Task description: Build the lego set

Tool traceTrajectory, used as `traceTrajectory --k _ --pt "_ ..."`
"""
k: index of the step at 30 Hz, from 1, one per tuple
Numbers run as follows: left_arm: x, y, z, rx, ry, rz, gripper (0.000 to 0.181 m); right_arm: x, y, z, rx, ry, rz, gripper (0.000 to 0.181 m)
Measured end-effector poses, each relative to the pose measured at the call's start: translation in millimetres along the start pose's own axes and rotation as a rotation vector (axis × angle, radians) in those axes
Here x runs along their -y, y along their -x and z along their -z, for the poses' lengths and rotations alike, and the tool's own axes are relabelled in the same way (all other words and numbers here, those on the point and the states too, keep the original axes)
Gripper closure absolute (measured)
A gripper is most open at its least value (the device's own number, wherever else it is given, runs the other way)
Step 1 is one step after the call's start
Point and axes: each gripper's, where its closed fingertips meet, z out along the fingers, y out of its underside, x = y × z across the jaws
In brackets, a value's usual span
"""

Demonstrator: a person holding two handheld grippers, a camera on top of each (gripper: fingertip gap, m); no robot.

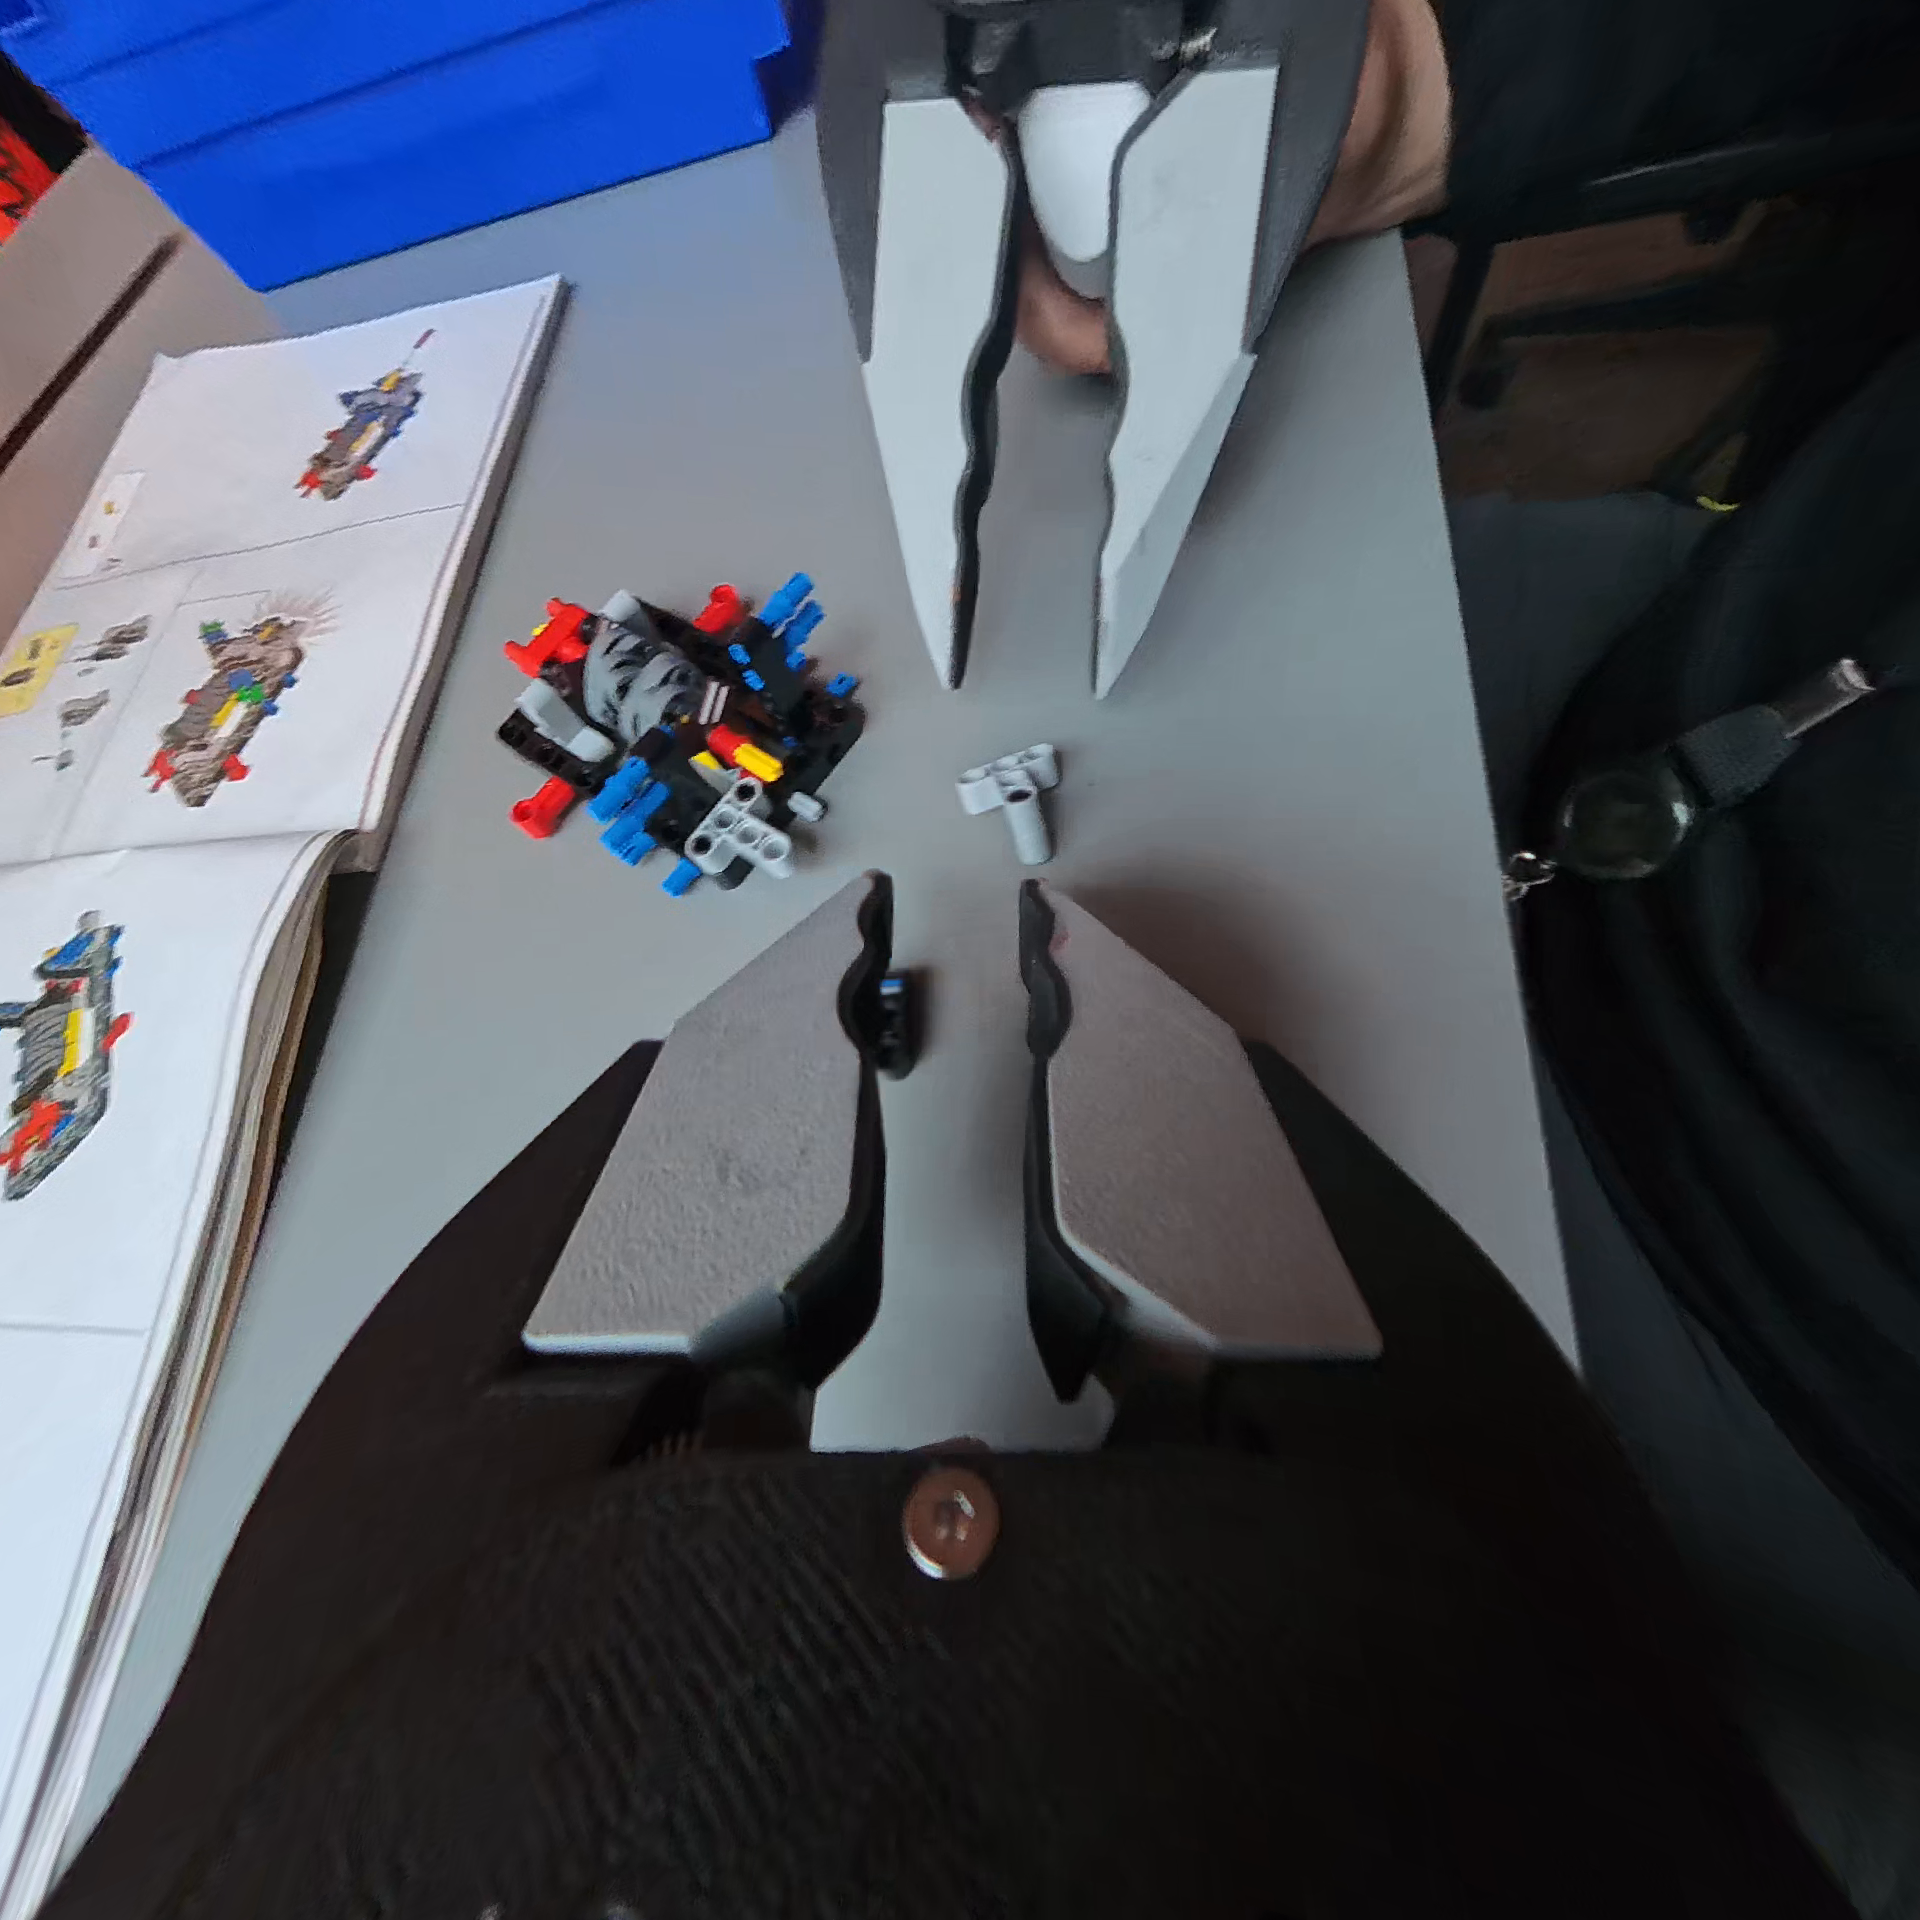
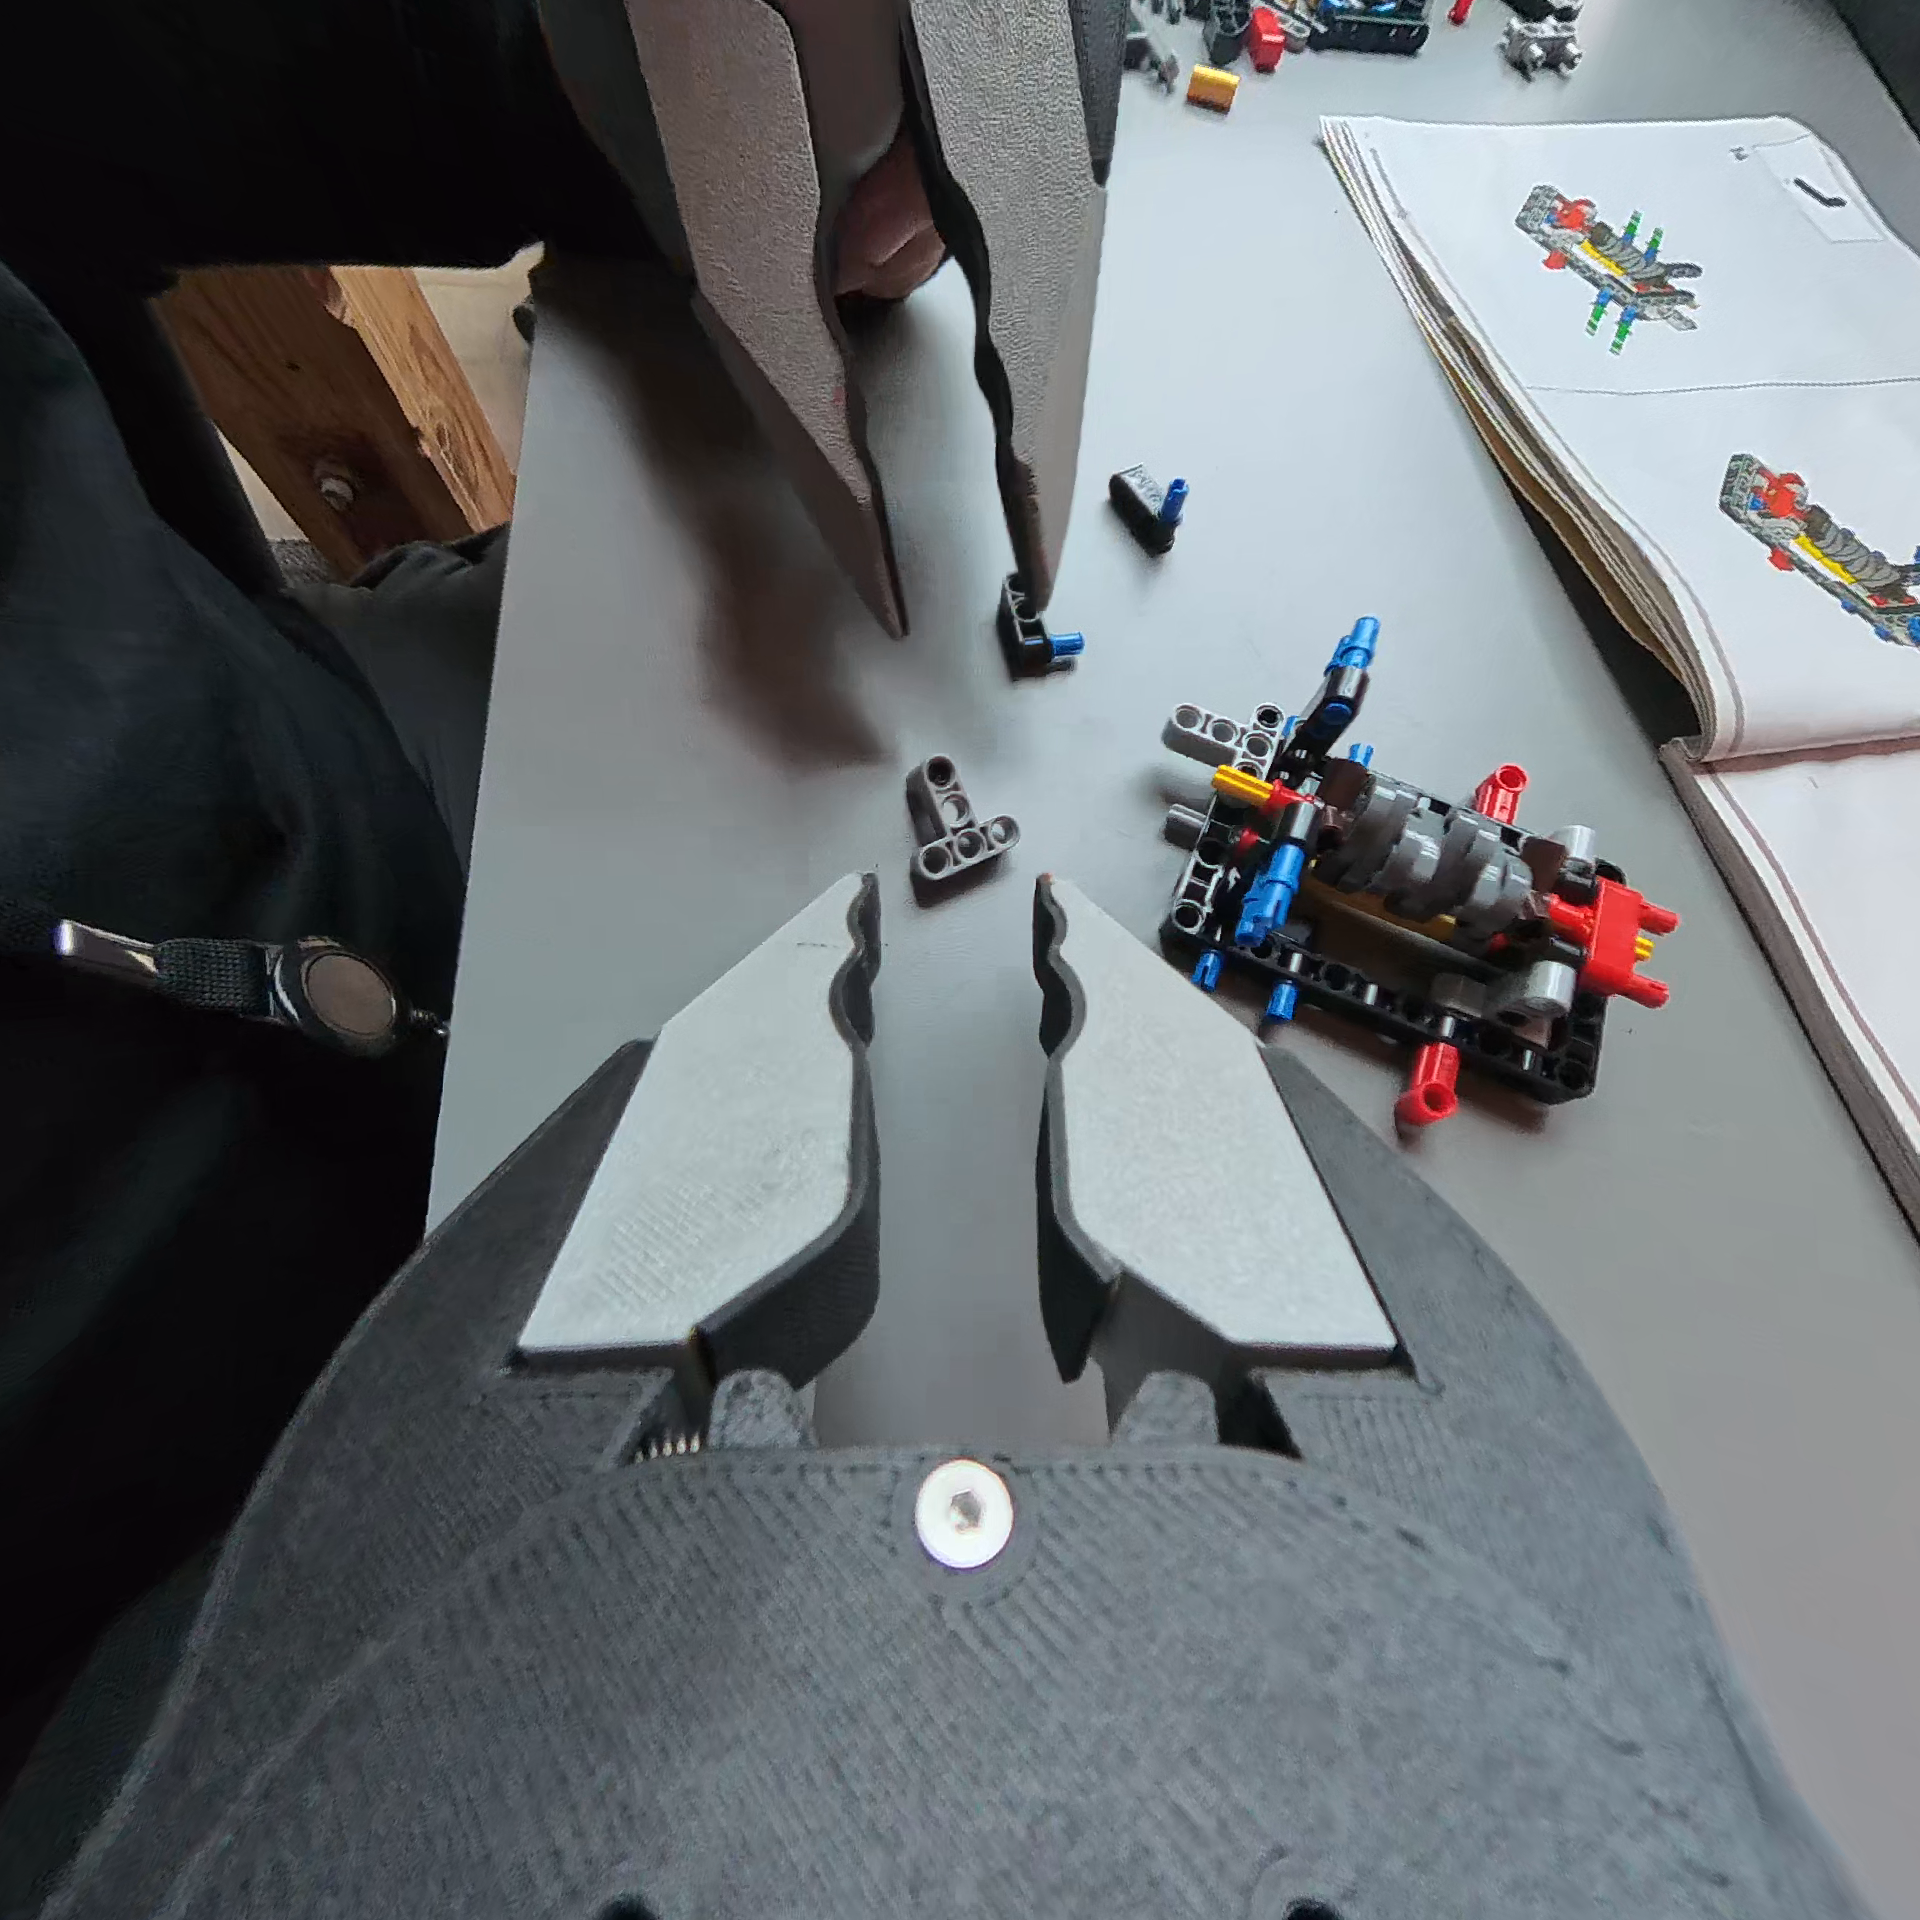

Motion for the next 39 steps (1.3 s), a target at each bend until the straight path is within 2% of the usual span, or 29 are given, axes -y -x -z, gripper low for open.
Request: traceTrajectory --k 4,9,11,13,25,31,39 --pt "5.8 -7.8 -14.7 -0.021 0.056 0.074 0.157 0.8 2.6 -5.5 -0.024 0.018 0.04 0.156" --pt "-3.0 -17.8 -29.1 -0.106 0.153 0.2 0.155 -5.8 1.1 -13.9 -0.035 0.086 0.03 0.157" --pt "-6.3 -17.4 -31.4 -0.111 0.172 0.226 0.158 -6.7 1.4 -15.7 -0.039 0.097 0.038 0.159" --pt "-6.3 -17.1 -31.8 -0.117 0.176 0.239 0.176 -6.2 1.7 -16.9 -0.04 0.099 0.04 0.163" --pt "5.2 -17.5 -34.6 -0.139 0.123 0.268 0.176 -5.7 -0.5 -17.3 -0.047 0.1 0.025 0.159" --pt "16.5 -13.3 -29.7 -0.203 0.053 0.378 0.176 -6.1 0.7 -17.6 -0.027 0.102 0.015 0.164" --pt "8.5 -5.3 -29.6 -0.231 0.075 0.462 0.176 -6.4 -2.5 -17.2 -0.045 0.103 0.003 0.162"
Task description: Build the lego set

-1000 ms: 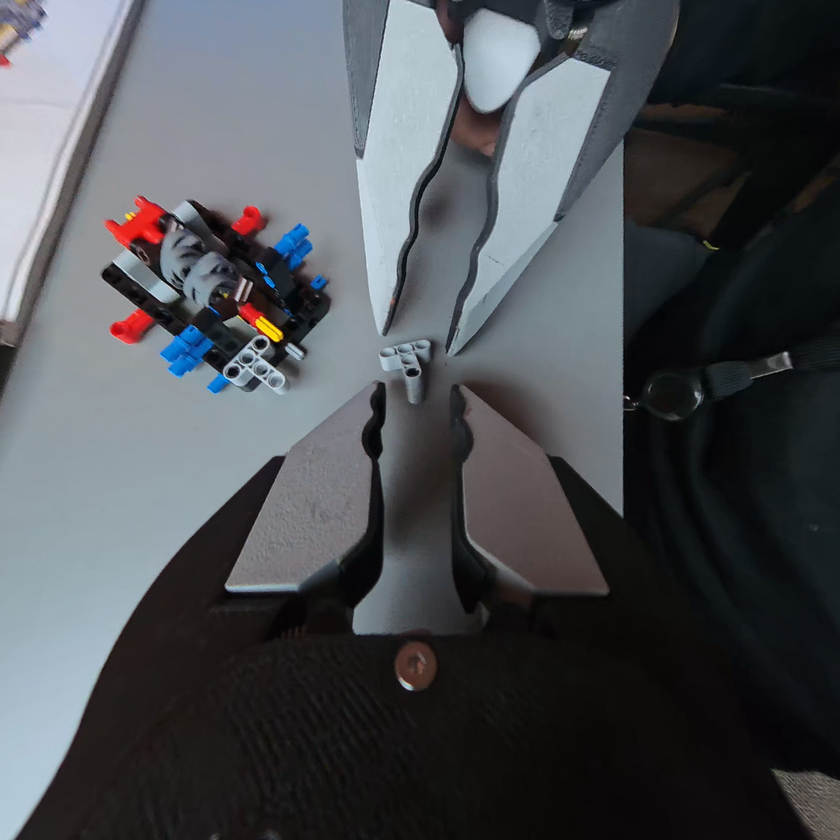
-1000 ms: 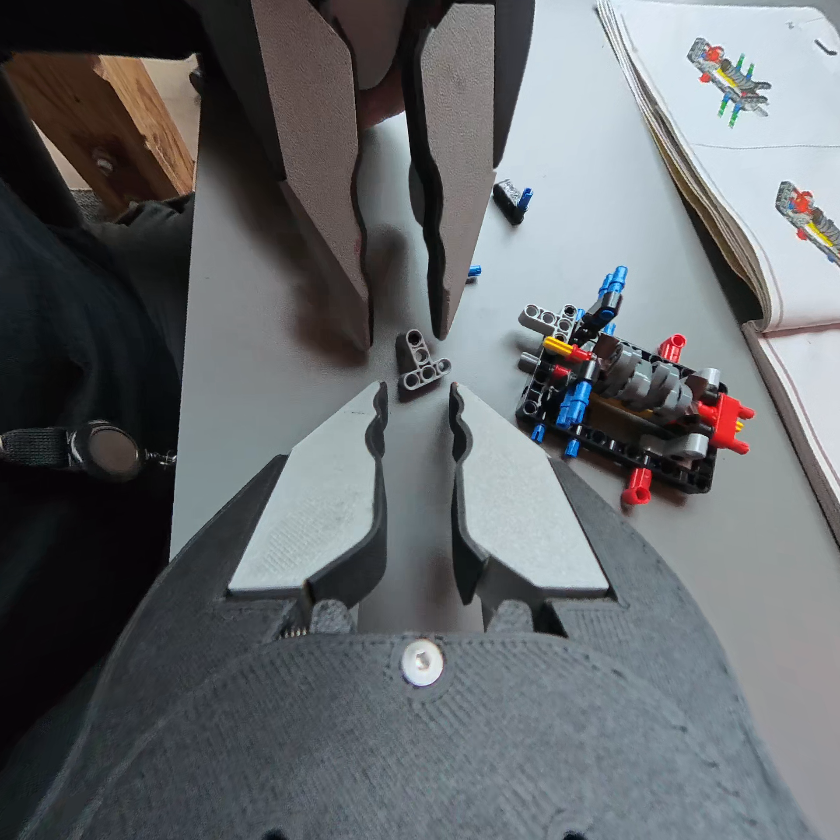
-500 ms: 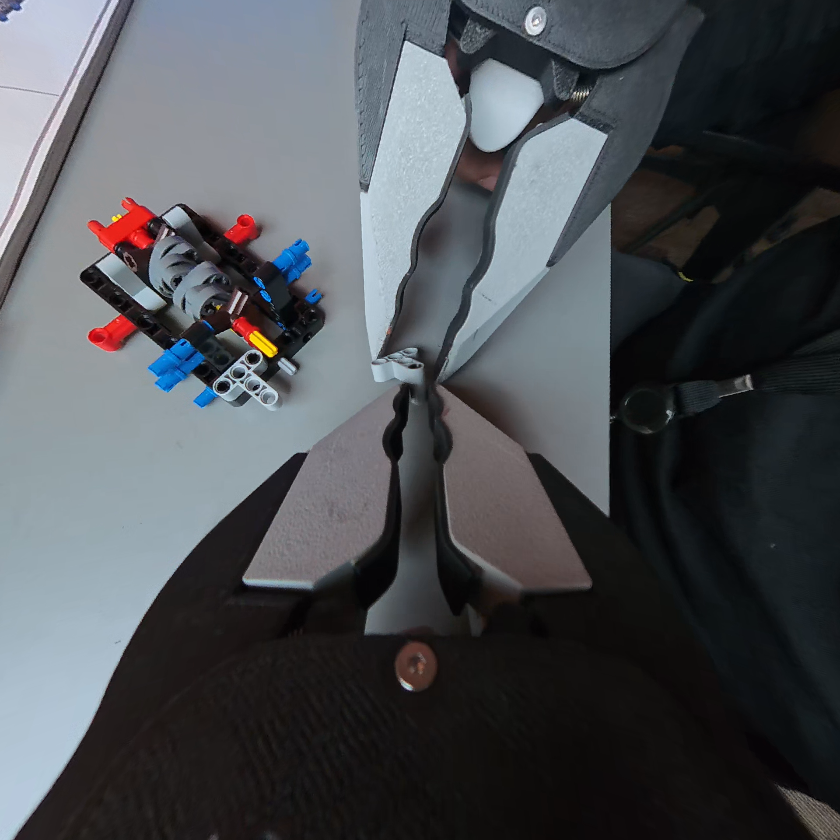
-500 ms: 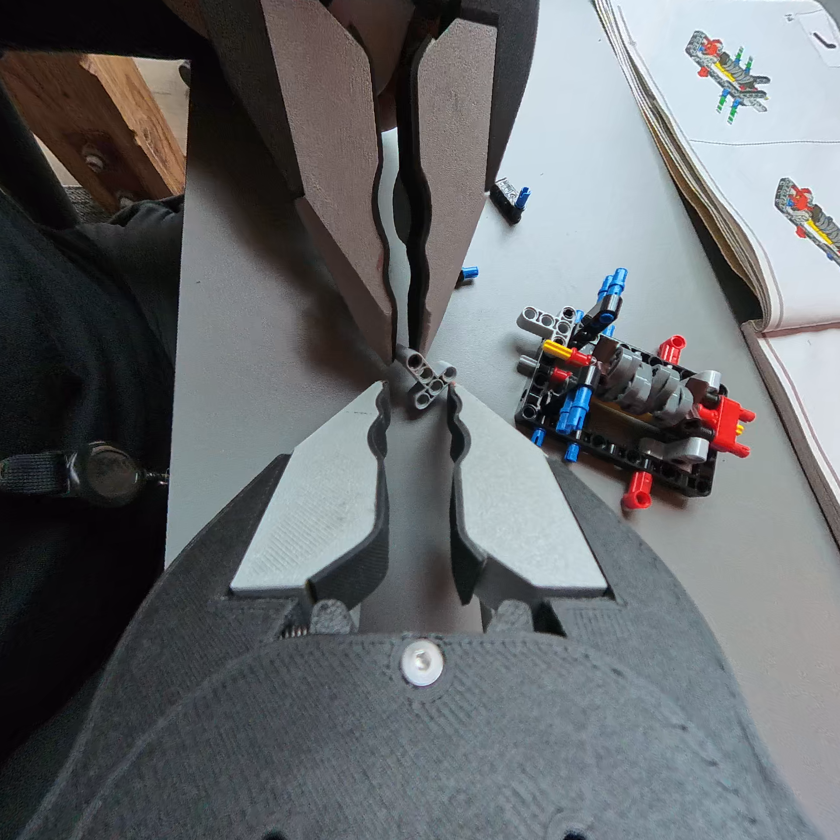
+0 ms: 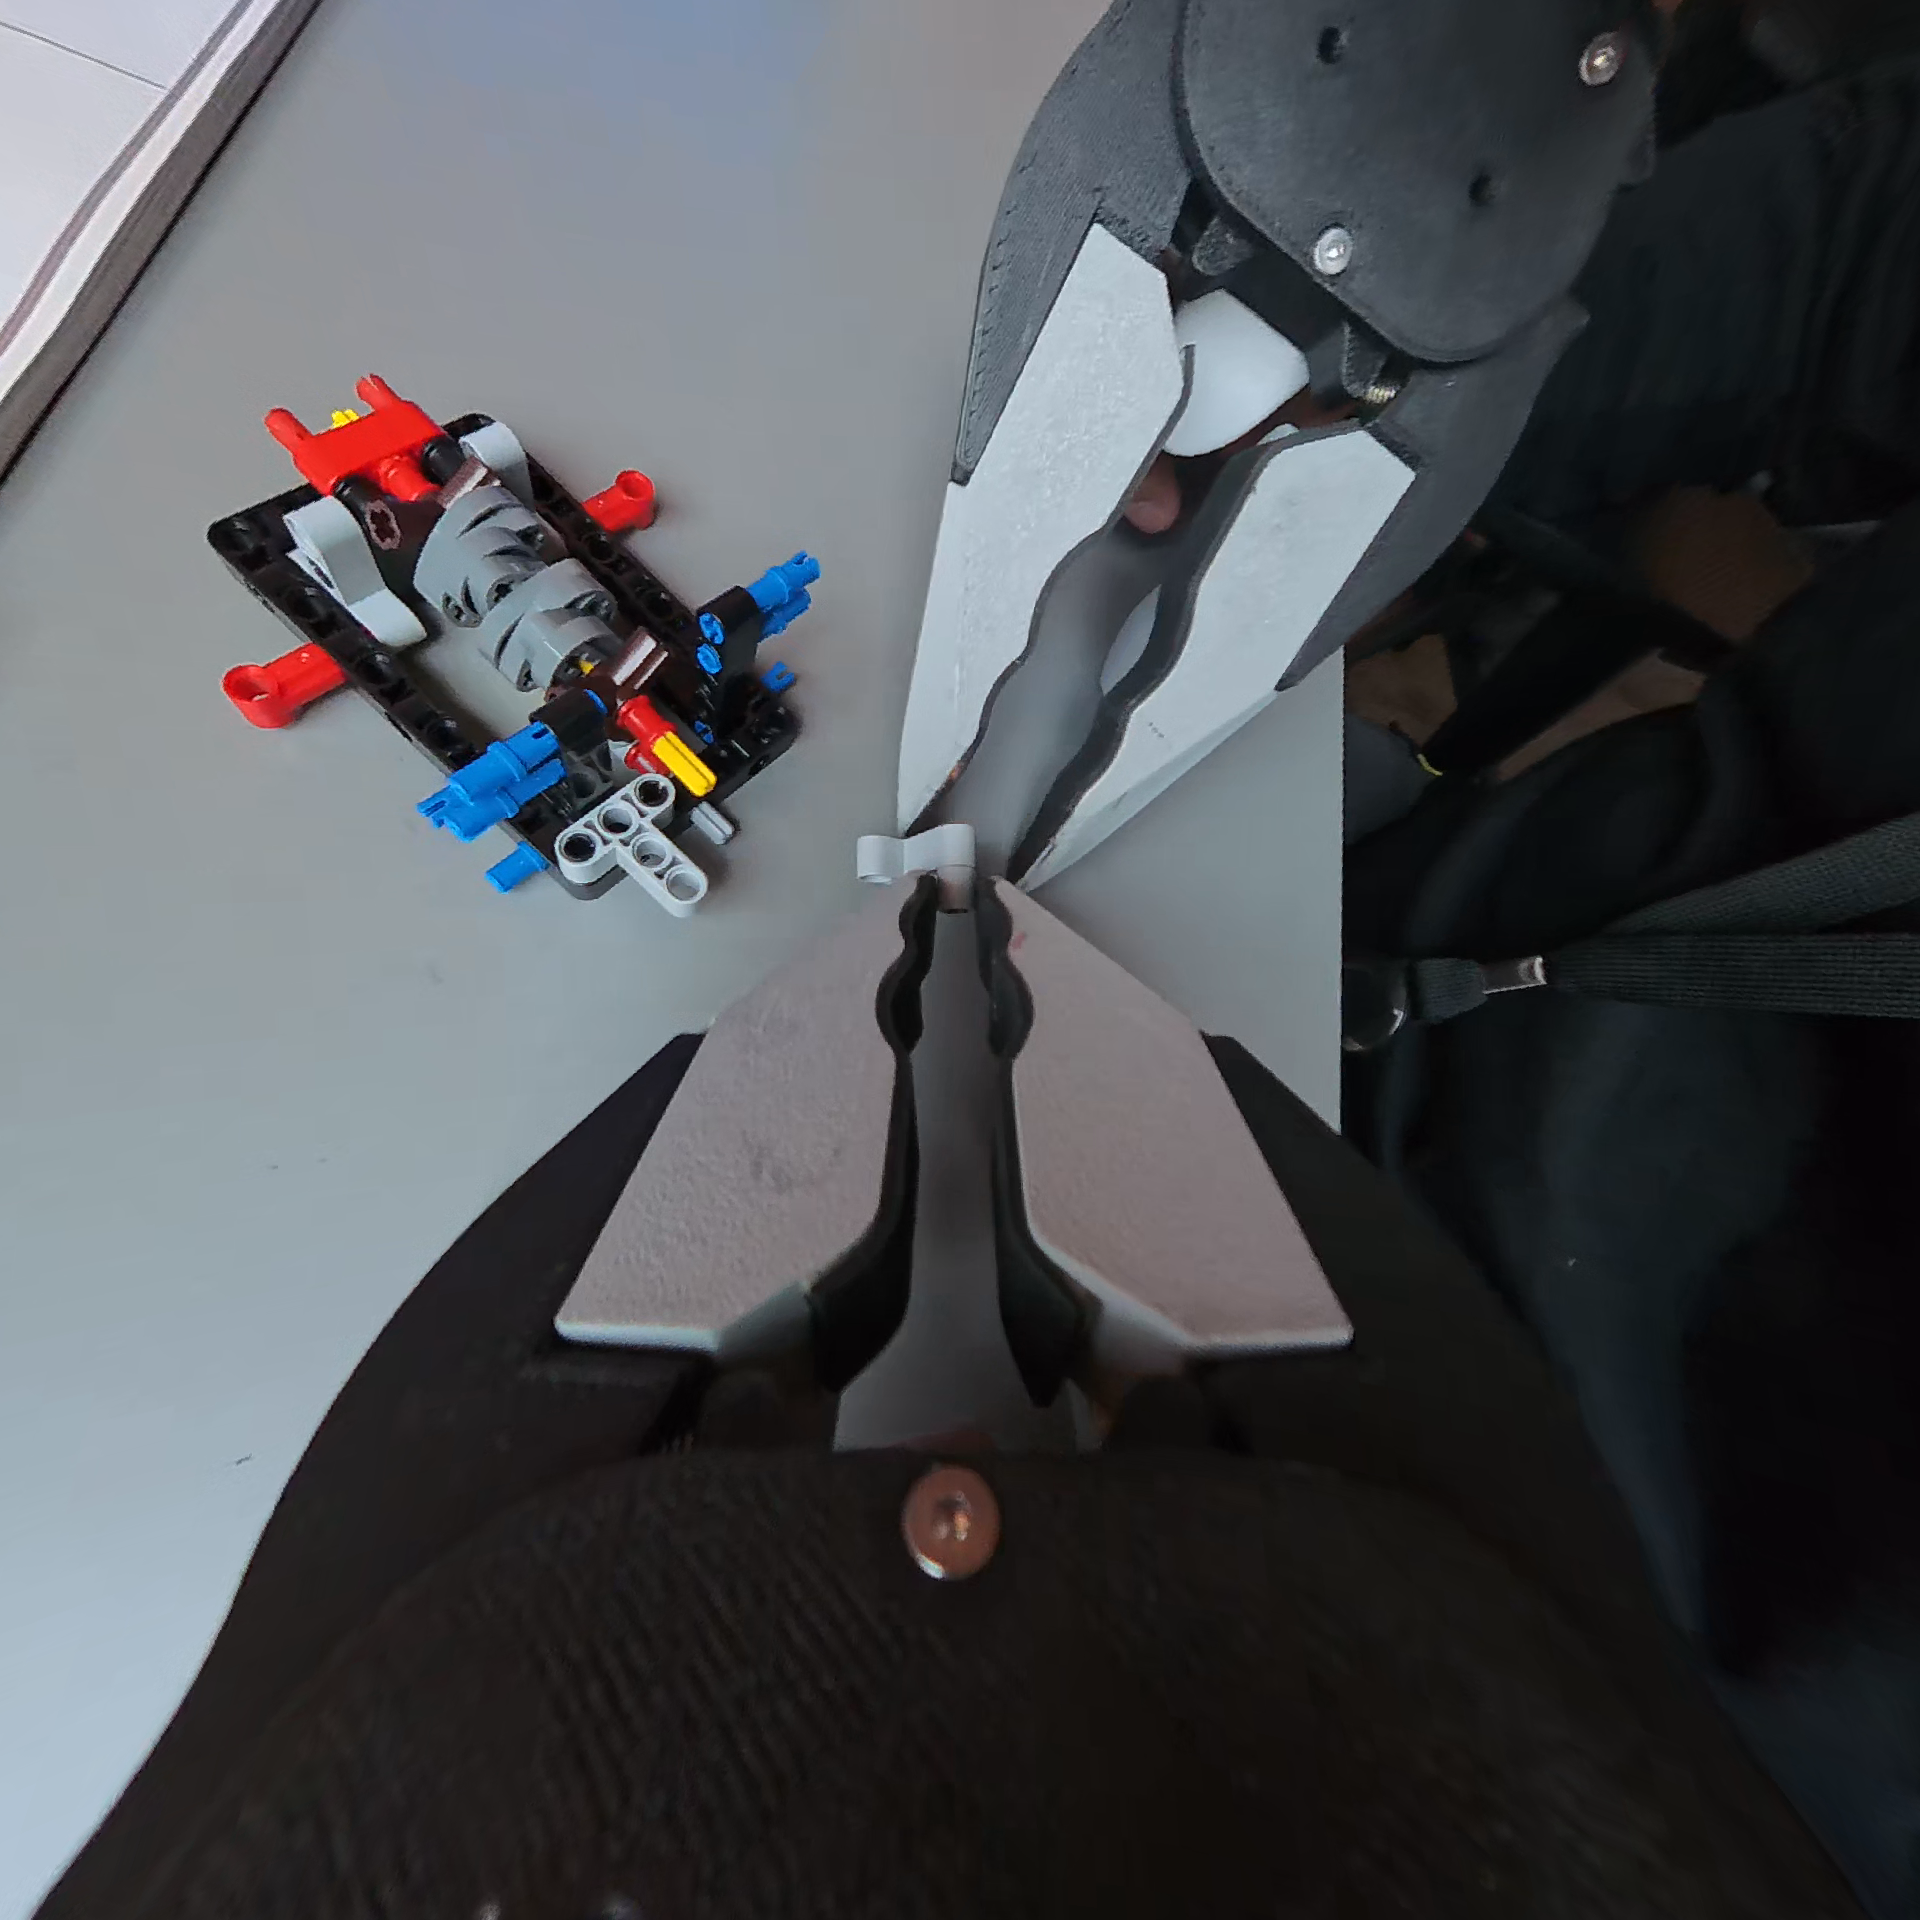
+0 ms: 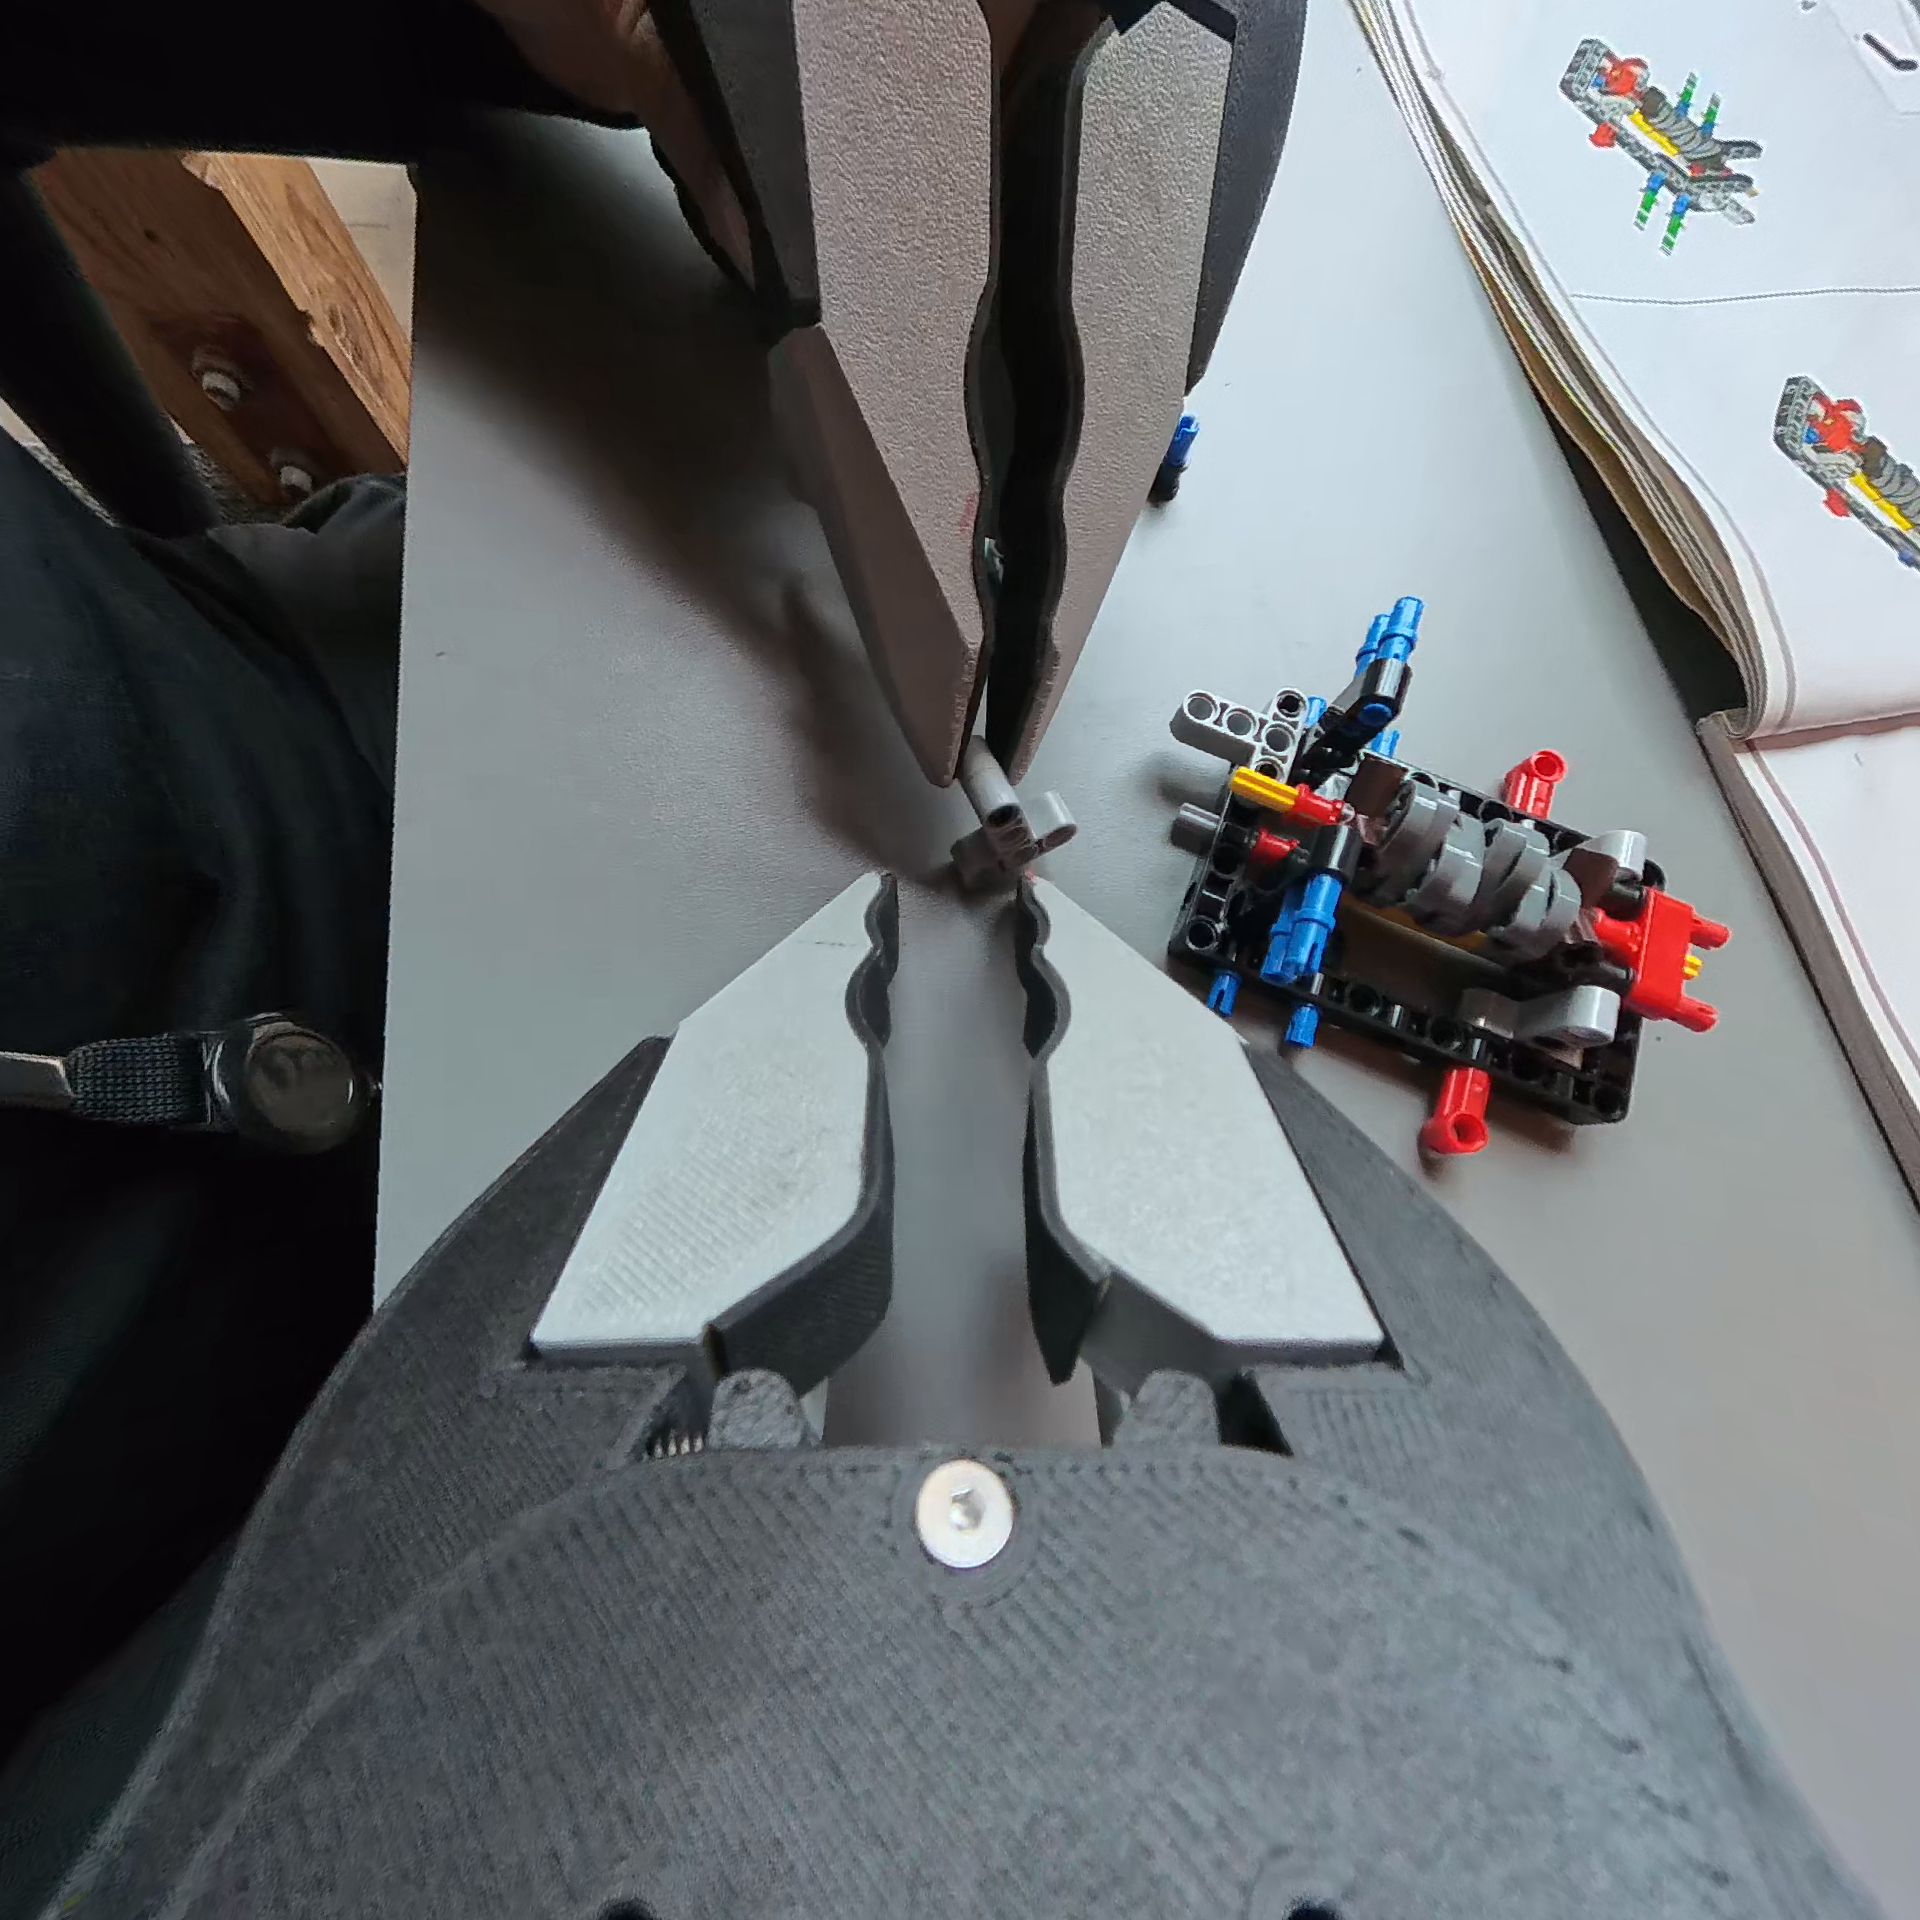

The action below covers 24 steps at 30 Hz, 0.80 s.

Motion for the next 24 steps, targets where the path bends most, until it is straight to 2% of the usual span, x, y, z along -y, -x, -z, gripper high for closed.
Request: traceTrajectory --k 14,16,19,21,24 --pt "-1.3 4.4 1.7 0.011 -0.001 0.013 0.171 0.1 -0.5 -0.1 -0.003 0.0 -0.003 0.161" --pt "-0.5 1.8 1.4 0.001 -0.006 0.0 0.181 0.0 -0.1 -0.4 0.003 0.0 -0.006 0.162" --pt "-5.9 1.1 2.6 0.009 0.037 -0.023 0.181 2.6 -2.1 2.2 -0.02 -0.021 0.002 0.162" --pt "-4.7 -0.8 9.9 0.004 0.034 -0.009 0.165 6.0 -1.0 4.3 -0.026 -0.048 0.024 0.16" --pt "-6.5 -1.5 22.3 0.009 0.041 0.024 0.162 7.9 3.7 2.2 -0.009 -0.047 0.051 0.159"
